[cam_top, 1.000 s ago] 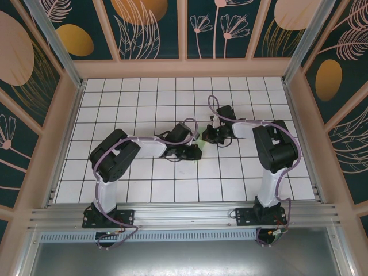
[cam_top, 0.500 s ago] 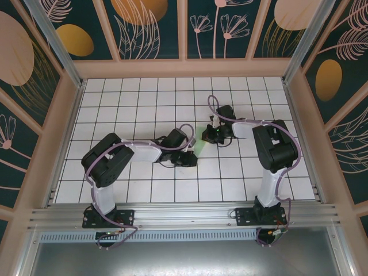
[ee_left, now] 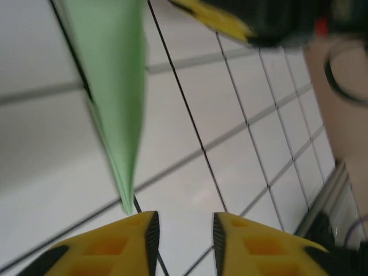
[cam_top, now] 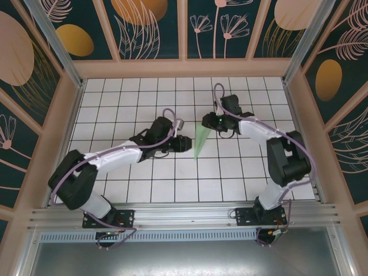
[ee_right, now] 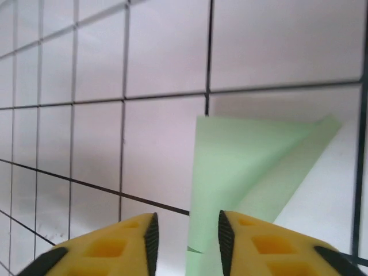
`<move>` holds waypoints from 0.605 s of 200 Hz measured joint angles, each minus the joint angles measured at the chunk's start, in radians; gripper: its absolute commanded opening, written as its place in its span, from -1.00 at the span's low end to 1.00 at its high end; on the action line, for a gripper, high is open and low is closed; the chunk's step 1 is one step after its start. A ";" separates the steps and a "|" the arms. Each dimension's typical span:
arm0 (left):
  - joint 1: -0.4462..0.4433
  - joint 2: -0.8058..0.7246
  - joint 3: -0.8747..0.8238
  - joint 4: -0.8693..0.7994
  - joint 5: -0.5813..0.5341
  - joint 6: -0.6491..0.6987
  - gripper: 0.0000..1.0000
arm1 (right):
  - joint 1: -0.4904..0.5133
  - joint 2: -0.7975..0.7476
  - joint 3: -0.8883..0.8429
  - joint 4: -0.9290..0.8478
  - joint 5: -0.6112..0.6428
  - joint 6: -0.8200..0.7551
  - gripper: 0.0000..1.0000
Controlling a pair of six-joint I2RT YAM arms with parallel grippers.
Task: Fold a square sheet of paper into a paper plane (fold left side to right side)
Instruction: Pick up the paper plane at the center of the table.
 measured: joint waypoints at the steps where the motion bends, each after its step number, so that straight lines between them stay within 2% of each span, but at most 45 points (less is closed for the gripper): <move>1: 0.001 -0.002 0.000 0.000 -0.003 0.001 -0.15 | 0.002 -0.008 -0.001 -0.001 0.005 0.005 -0.07; 19: 0.018 -0.063 -0.006 0.016 -0.116 -0.008 0.05 | 0.029 -0.087 -0.026 -0.004 0.089 0.025 0.08; 31: 0.020 -0.090 -0.011 0.024 -0.182 -0.011 0.07 | 0.054 -0.117 -0.051 -0.004 0.132 0.051 0.16; 54: 0.020 -0.117 -0.011 0.036 -0.299 -0.015 0.11 | 0.105 -0.111 -0.096 -0.014 0.199 0.098 0.19; 79: 0.020 -0.135 -0.022 0.042 -0.370 -0.015 0.12 | 0.155 -0.053 -0.107 -0.020 0.239 0.147 0.19; 99: 0.021 -0.142 -0.038 0.042 -0.402 -0.015 0.12 | 0.184 0.002 -0.106 -0.021 0.267 0.169 0.03; 121: 0.021 -0.149 -0.058 0.040 -0.423 -0.018 0.13 | 0.199 0.039 -0.106 -0.031 0.289 0.192 -0.32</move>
